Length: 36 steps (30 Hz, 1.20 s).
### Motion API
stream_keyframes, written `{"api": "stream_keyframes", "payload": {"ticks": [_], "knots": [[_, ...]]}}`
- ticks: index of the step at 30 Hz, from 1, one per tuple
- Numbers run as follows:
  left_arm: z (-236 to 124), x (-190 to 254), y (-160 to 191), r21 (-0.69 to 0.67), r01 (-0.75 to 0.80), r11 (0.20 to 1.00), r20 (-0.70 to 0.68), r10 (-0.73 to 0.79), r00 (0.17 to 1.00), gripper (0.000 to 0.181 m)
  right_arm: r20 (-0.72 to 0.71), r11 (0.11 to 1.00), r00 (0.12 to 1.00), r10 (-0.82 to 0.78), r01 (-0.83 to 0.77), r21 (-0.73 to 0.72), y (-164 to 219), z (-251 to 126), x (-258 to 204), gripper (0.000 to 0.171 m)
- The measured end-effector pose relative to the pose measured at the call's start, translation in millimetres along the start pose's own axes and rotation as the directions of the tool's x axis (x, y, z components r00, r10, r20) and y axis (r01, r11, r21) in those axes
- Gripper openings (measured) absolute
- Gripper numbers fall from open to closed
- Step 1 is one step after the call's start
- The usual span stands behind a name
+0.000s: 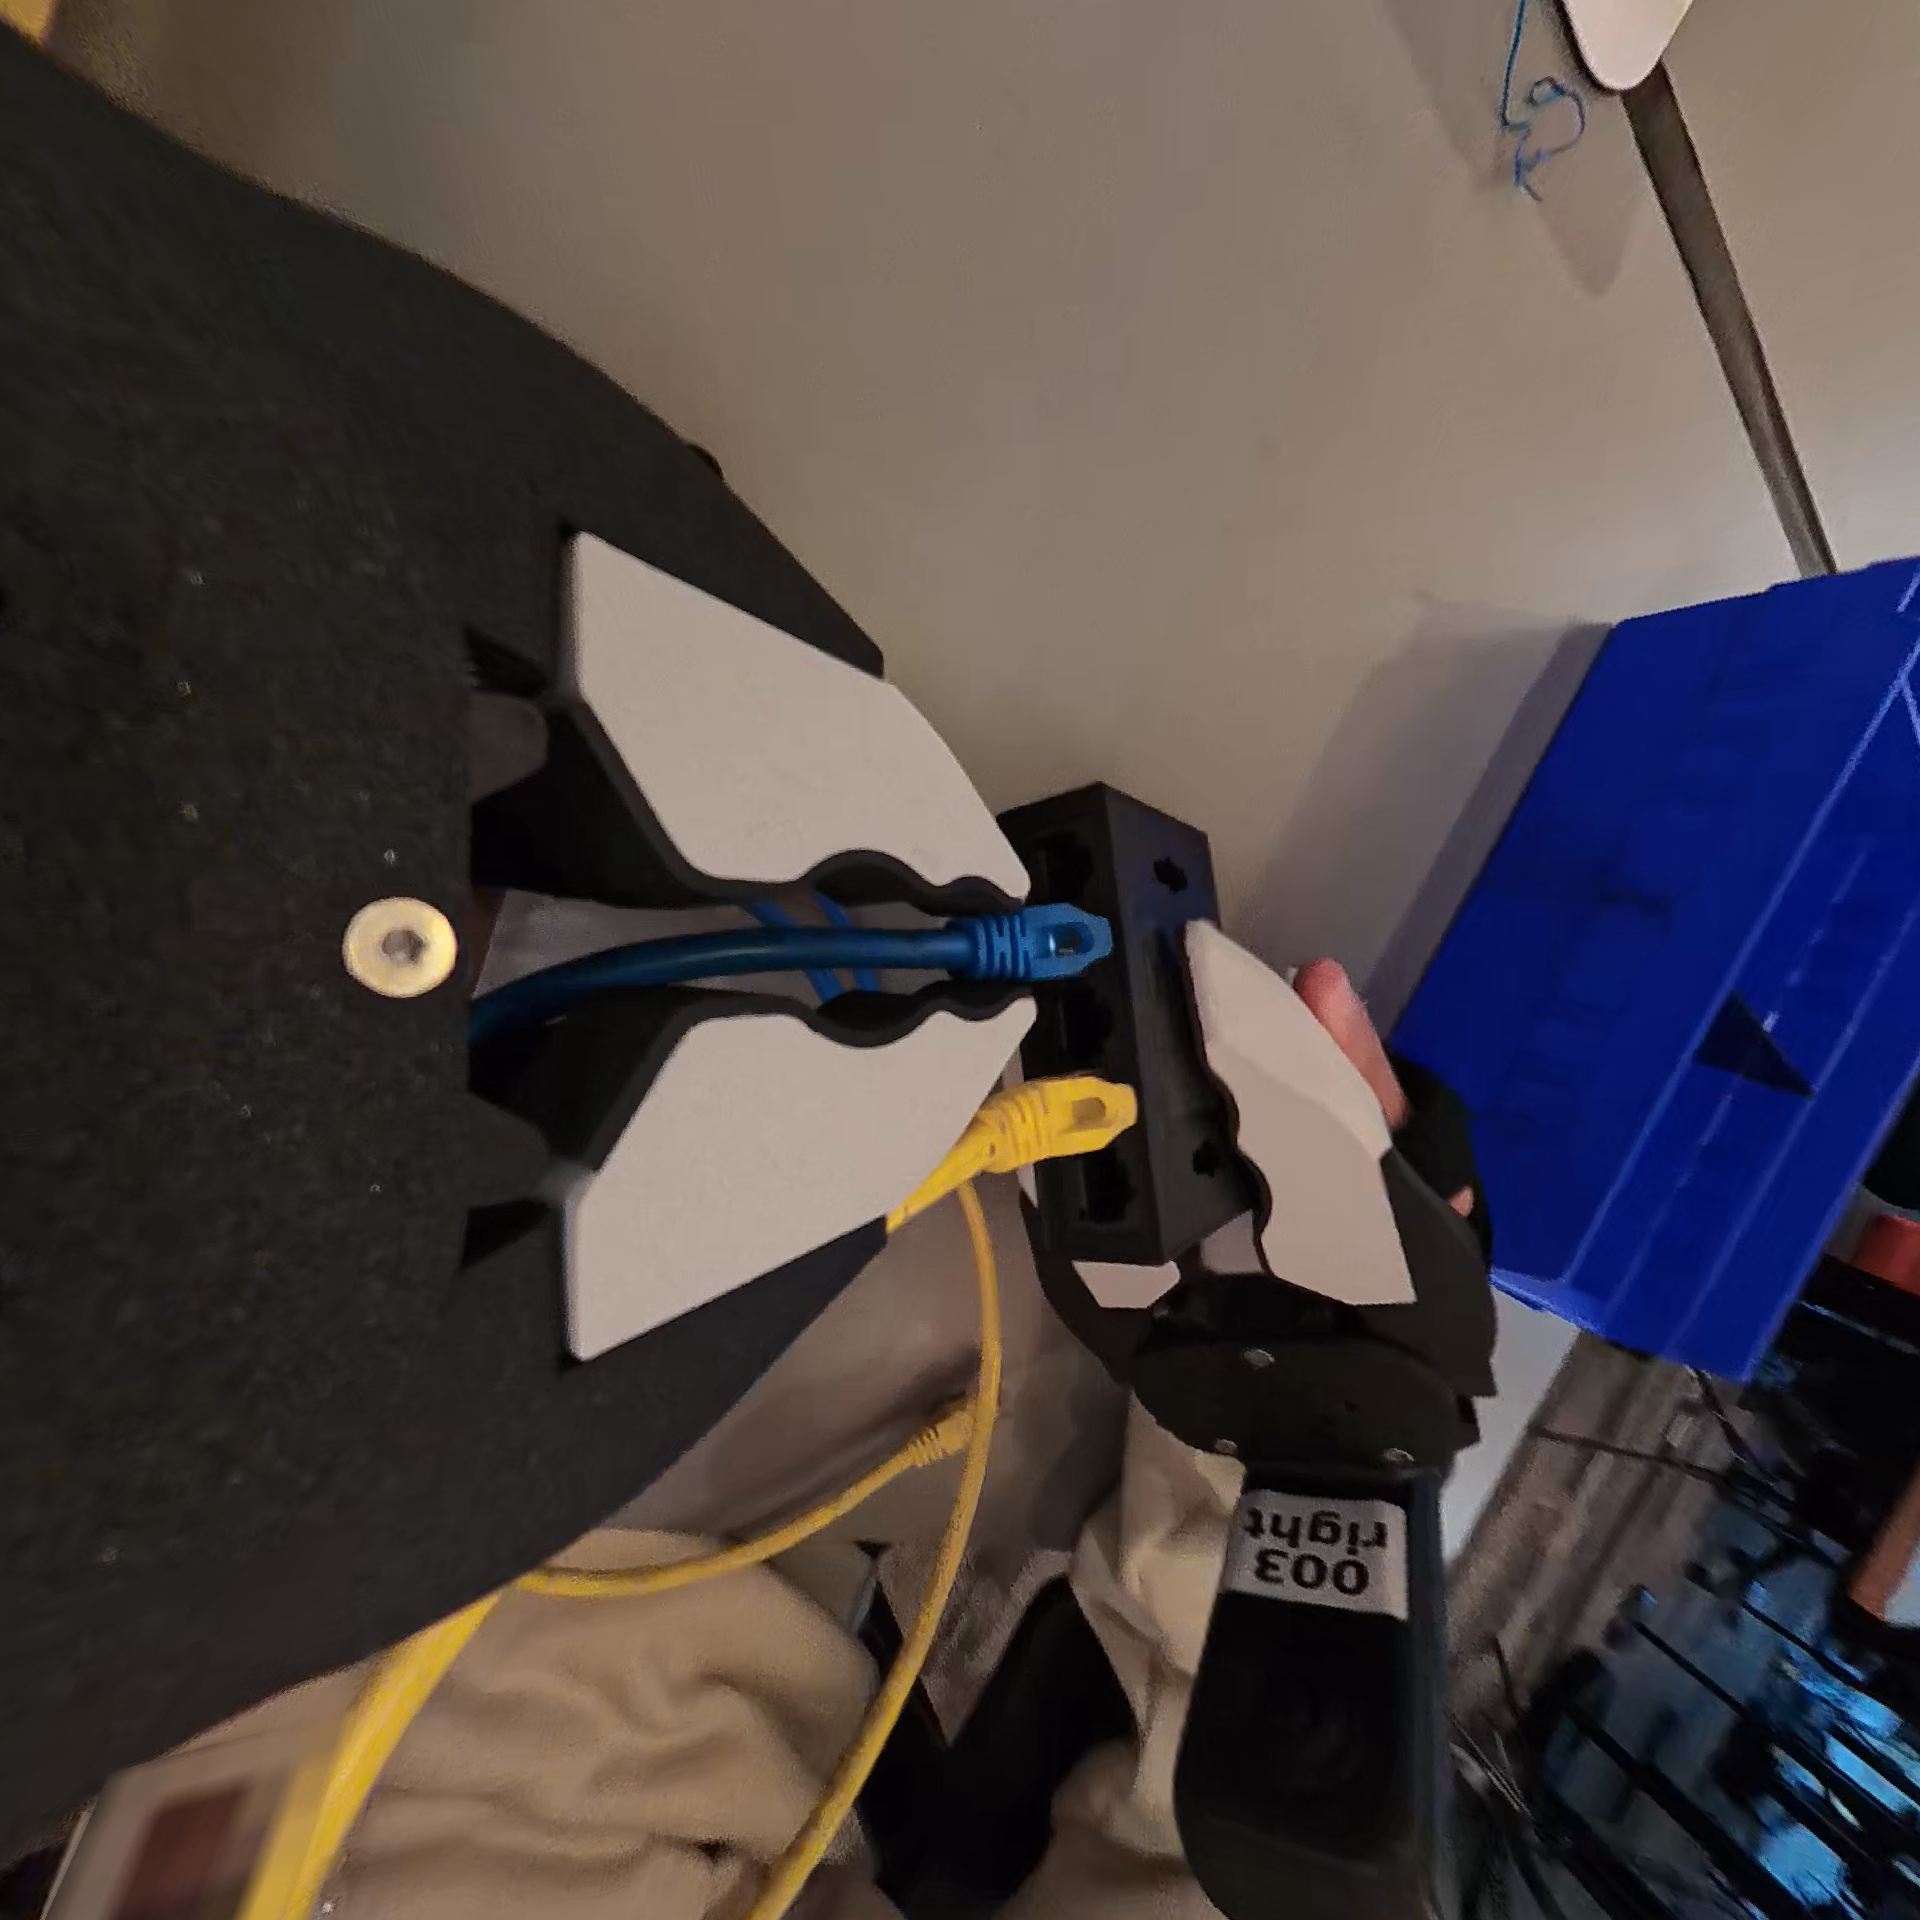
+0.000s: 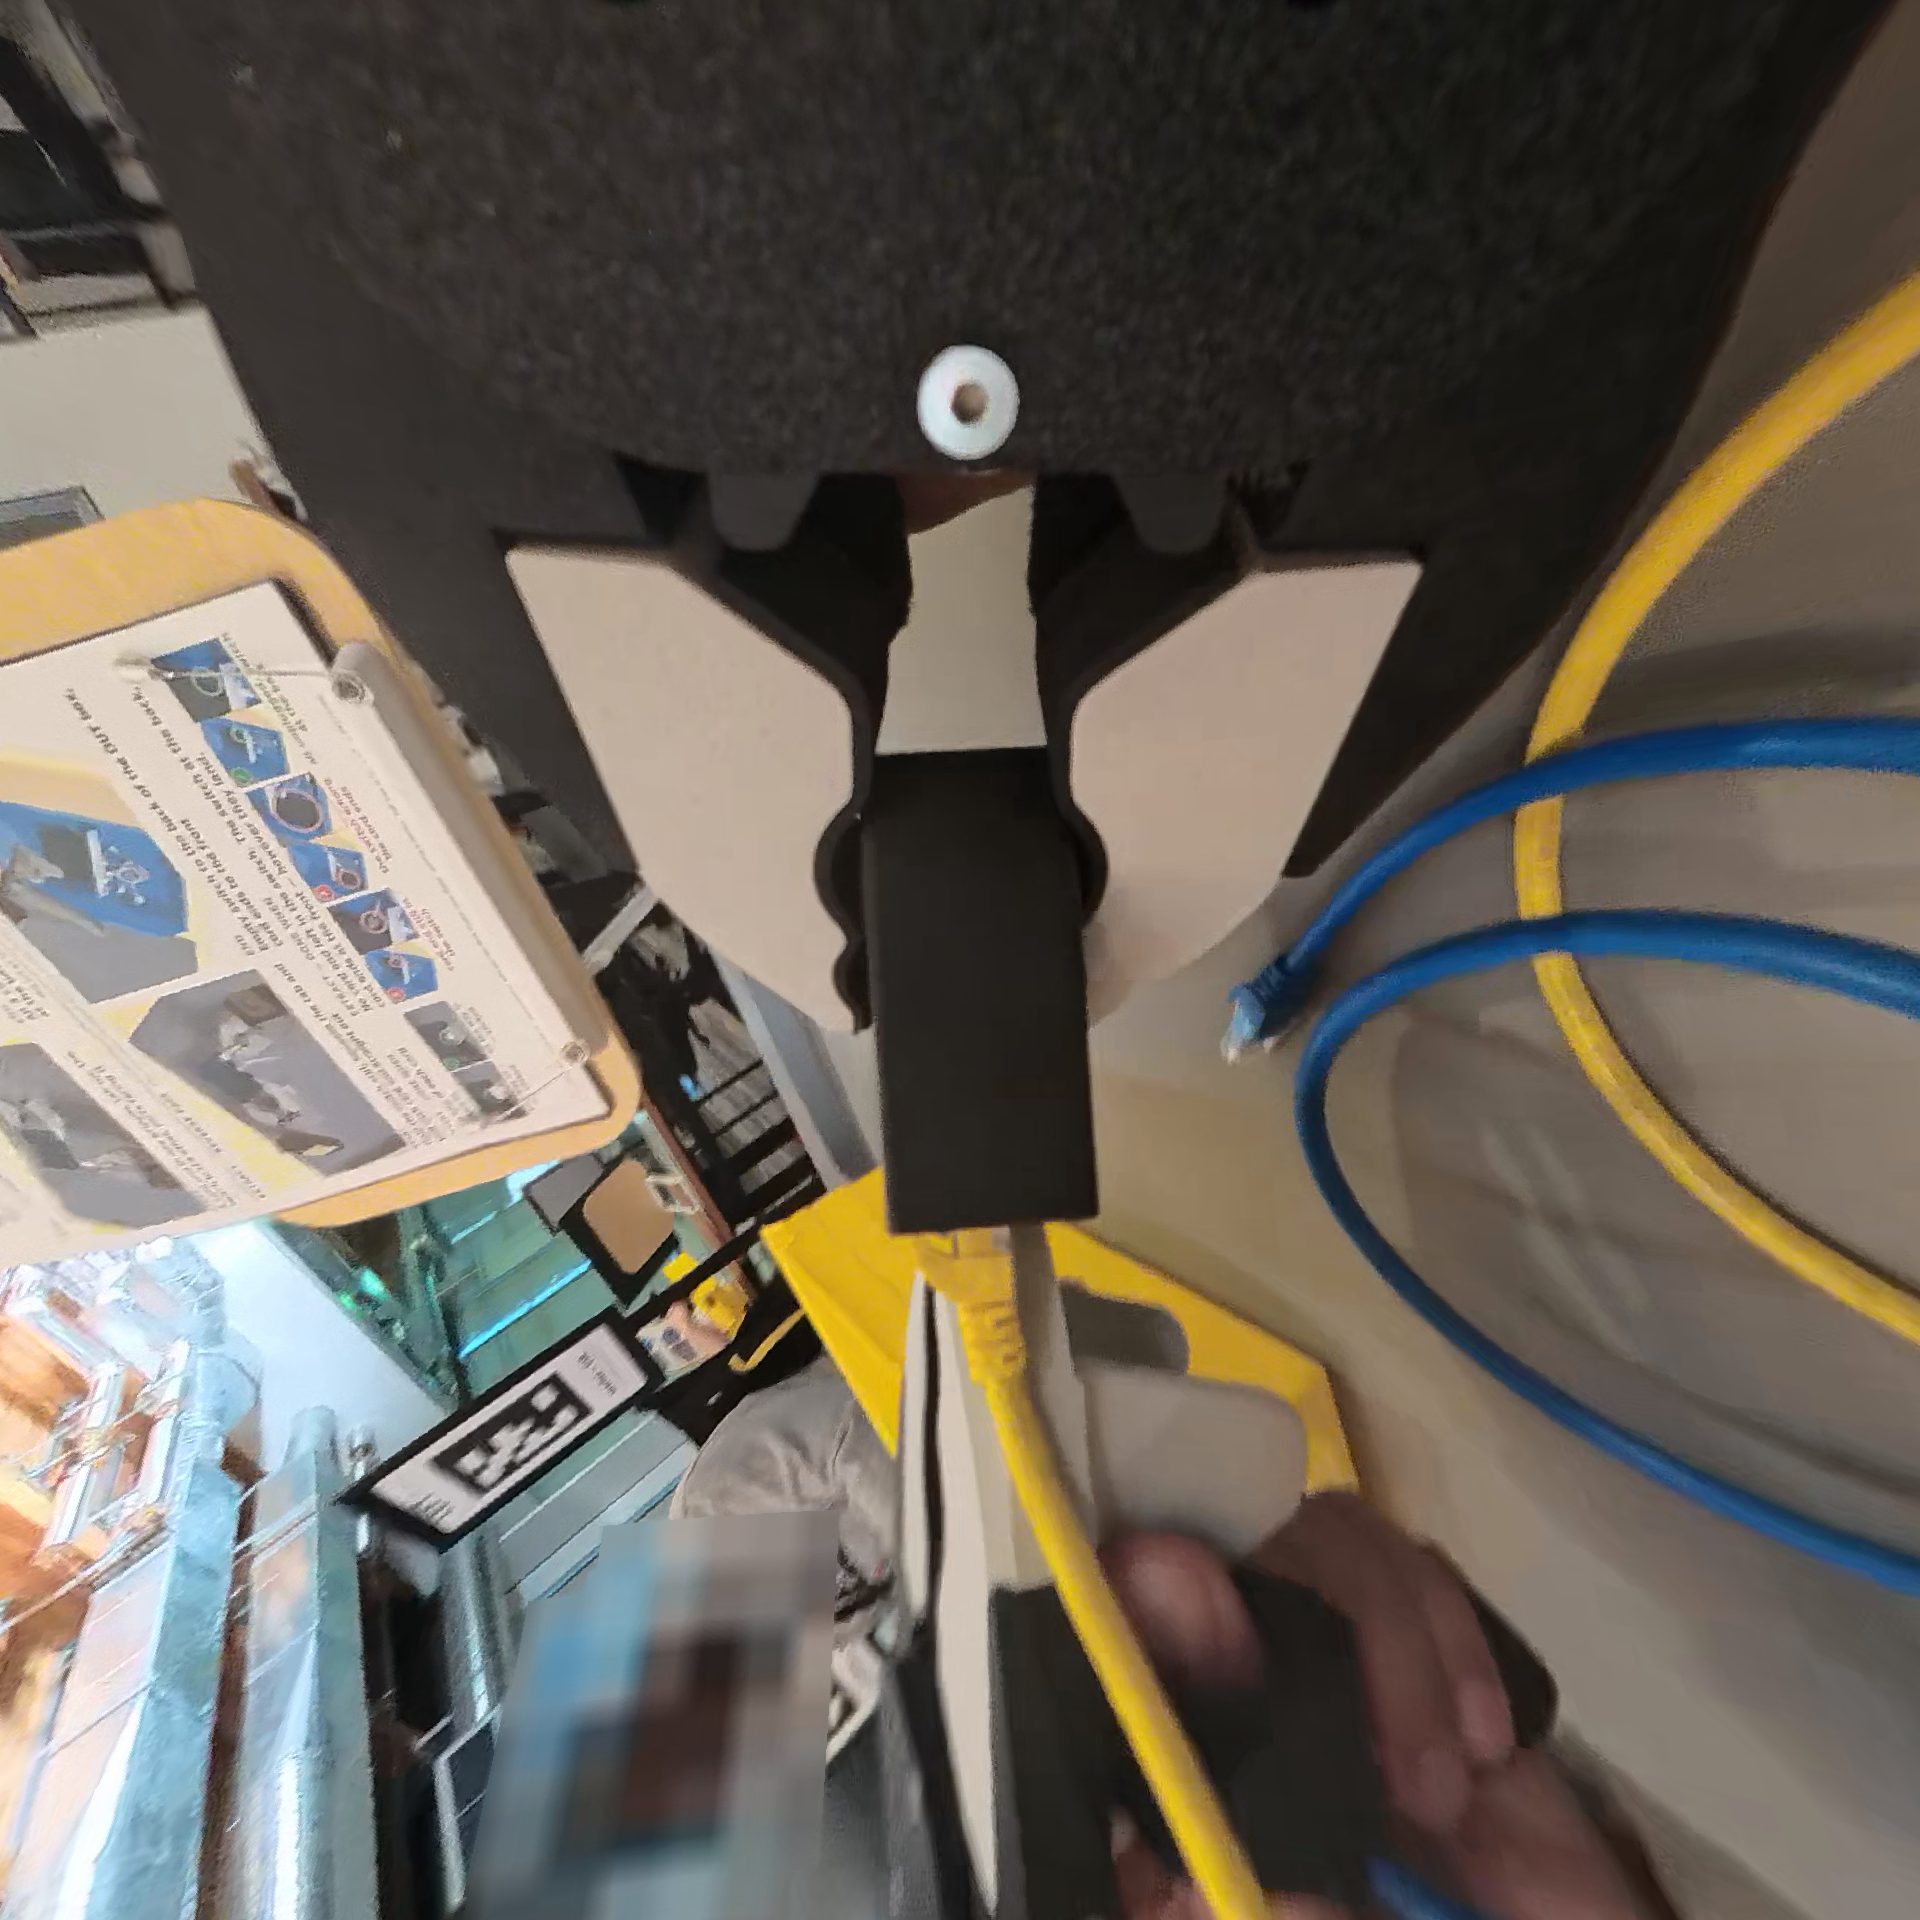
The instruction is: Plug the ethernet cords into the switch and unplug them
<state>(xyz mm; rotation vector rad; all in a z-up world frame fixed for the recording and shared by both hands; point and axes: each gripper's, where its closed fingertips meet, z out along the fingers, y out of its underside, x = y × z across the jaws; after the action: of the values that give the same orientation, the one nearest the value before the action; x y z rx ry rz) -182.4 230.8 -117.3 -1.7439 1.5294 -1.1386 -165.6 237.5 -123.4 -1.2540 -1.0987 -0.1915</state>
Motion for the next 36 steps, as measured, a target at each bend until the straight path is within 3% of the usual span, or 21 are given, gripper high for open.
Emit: {"api": "stream_keyframes", "payload": {"ticks": [5,10,13,18,28,36], "knots": [[-2.9,2.7,-3.7,-0.003,-0.036,0.999,0.006,0.036,0.999,0.011,-0.012,1.000,1.000,-0.018,0.018,0.015,-3.2,-1.4,3.1,0.033],[-10.0,14.3,-10.2,0.069,0.150,0.986,-0.224,-0.131,0.966,0.011,0.019,0.993,0.999,0.032,-0.034,0.114,-26.7,-10.4,12.2,0.034],[-7.7,15.8,-6.8,0.076,0.238,0.968,-0.312,-0.203,0.928,0.011,0.035,0.994,0.999,0.012,-0.016,0.104,-21.1,-14.4,12.6,0.035],[-10.4,27.1,-6.7,0.062,0.215,0.975,-0.365,-0.179,0.914,0.011,0.065,0.997,0.998,0.009,-0.013,0.070,-9.7,-12.5,8.8,0.034],[-8.4,31.4,3.8,-0.022,0.085,0.996,-0.256,-0.087,0.963,0.011,0.061,0.992,0.993,-0.104,0.099,0.073,-12.1,-11.2,-4.1,0.030],[-5.3,27.9,4.0,-0.014,0.101,0.995,-0.227,-0.101,0.969,0.011,0.068,0.995,0.994,-0.088,0.085,0.042,-5.5,-7.1,-5.6,0.030]]}}
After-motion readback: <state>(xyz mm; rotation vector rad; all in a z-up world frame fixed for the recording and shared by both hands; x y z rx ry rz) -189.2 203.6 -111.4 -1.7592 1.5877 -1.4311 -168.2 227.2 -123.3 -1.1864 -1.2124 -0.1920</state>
